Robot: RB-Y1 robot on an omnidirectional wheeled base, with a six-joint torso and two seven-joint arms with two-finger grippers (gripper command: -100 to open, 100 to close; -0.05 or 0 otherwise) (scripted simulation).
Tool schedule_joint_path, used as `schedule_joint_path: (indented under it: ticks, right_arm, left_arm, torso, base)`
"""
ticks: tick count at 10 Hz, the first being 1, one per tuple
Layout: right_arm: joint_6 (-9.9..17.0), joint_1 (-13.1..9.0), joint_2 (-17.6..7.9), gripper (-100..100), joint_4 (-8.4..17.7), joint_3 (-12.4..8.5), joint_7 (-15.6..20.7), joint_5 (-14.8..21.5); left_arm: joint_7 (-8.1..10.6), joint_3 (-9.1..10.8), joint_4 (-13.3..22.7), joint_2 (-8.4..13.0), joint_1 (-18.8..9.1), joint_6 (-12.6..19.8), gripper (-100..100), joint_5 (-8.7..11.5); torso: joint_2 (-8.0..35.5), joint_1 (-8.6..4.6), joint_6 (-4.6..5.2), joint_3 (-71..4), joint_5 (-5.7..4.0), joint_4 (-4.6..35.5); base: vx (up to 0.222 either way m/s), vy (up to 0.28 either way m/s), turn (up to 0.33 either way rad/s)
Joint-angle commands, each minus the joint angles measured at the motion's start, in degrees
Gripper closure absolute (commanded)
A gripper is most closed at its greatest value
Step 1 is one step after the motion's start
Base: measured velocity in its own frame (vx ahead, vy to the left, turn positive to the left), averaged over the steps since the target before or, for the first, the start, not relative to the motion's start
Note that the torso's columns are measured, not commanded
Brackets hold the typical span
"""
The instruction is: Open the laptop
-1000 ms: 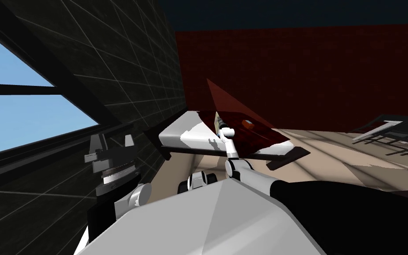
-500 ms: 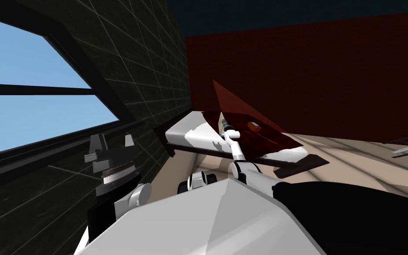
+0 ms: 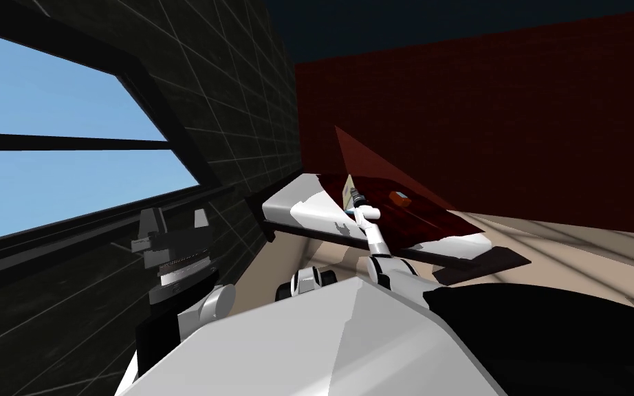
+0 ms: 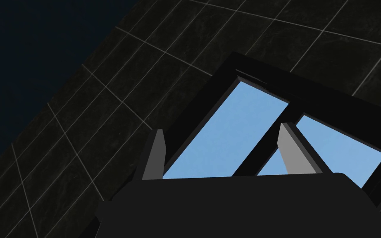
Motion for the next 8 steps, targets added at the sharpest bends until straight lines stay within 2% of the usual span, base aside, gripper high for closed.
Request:
schedule_joint_path:
  ticks: [1,3,6,7,8]
  right_arm:
    - [2.5,3.7,-2.0,100,2.4,0.7,0.2,-4.6]
    - [2.5,3.7,-2.0,100,2.4,0.7,0.2,-8.1]
    - [2.5,3.7,-2.0,100,2.4,0.7,0.2,-11.8]
    - [6.1,5.8,-5.5,100,3.4,0.5,2.7,-13.6]
    - [7.3,6.9,-6.9,100,3.4,0.5,2.7,-14.6]
  left_arm:
    - [0.00,0.00,0.0,0.0,0.0,0.0,0,0.0]
    - [0.00,0.01,0.0,0.0,0.0,0.0,0,0.0]
    - [0.00,0.01,0.0,0.0,0.0,0.0,0,0.0]
    - [0.00,0.01,0.0,0.0,0.0,0.0,0,0.0]
    - [0.00,0.00,0.0,0.0,0.0,0.0,0,0.0]
  torso:
    - [-0.2,-0.16,0.25,-0.1,-0.05,-0.1]
    - [-0.3,-0.51,0.34,-0.2,-0.24,-0.1]
    - [-0.4,-0.39,-0.03,-0.2,-0.30,-0.2]
    - [-0.4,-0.23,-0.16,-0.2,-0.23,-0.1]
    - [-0.2,-0.09,-0.20,-0.2,-0.17,-0.1]
  base:
    - [-0.013,0.021,0.021]
    - [0.009,0.009,-0.030]
    - [0.000,-0.008,-0.011]
    - [-0.054,0.011,0.255]
    - [-0.068,0.017,0.428]
